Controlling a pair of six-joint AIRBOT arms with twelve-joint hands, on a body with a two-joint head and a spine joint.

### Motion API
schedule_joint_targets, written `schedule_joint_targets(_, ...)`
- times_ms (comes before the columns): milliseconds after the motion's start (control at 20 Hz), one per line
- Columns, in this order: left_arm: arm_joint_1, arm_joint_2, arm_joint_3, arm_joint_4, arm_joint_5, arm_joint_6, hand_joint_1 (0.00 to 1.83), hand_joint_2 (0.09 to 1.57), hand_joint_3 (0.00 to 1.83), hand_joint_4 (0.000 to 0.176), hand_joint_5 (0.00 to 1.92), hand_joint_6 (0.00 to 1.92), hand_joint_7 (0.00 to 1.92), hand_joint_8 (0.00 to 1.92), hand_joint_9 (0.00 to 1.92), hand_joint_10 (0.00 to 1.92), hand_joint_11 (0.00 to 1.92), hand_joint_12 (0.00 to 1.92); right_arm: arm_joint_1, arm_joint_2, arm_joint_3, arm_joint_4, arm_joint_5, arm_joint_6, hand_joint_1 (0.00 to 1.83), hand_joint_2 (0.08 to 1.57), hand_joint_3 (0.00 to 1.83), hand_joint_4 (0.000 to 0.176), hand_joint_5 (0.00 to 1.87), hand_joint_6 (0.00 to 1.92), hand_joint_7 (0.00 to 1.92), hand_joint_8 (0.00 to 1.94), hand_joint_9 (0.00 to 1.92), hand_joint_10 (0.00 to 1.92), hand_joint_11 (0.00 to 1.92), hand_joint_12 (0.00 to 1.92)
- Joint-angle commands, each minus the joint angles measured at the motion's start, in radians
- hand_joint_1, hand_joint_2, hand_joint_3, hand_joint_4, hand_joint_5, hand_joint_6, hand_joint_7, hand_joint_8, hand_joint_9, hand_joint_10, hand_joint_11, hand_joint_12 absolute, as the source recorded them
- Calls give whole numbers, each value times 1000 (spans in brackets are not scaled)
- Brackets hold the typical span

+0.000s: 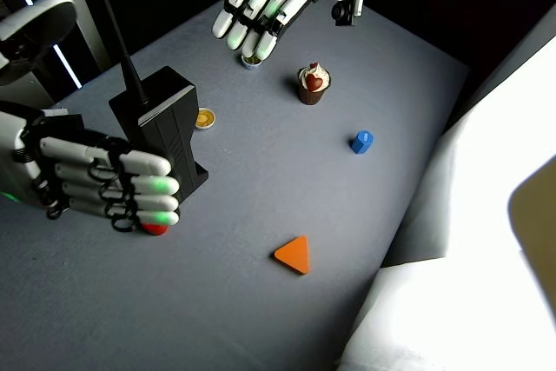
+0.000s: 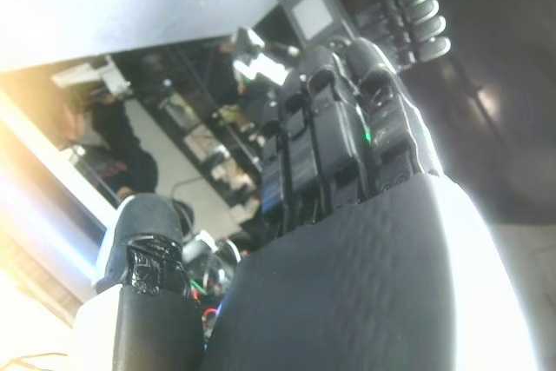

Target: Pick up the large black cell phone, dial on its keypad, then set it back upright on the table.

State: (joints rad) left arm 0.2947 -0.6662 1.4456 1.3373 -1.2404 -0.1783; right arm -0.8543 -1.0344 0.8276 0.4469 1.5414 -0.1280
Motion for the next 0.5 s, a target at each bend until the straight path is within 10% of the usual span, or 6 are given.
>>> schedule_joint_targets(0,-30,10,8,-99,-46,-2,192,1274,2,0,310,0,317,2,315,1,0,641,14,2,11,-36,112,11,488,916,11,0,0,0,0,0,0,0,0,0)
schedule_joint_targets(450,-40,9,30,-85,-45,-27,217,1263,0,0,320,2,346,2,330,3,0,633,71,-48,71,-35,82,11,620,963,14,0,0,0,0,0,0,0,0,0)
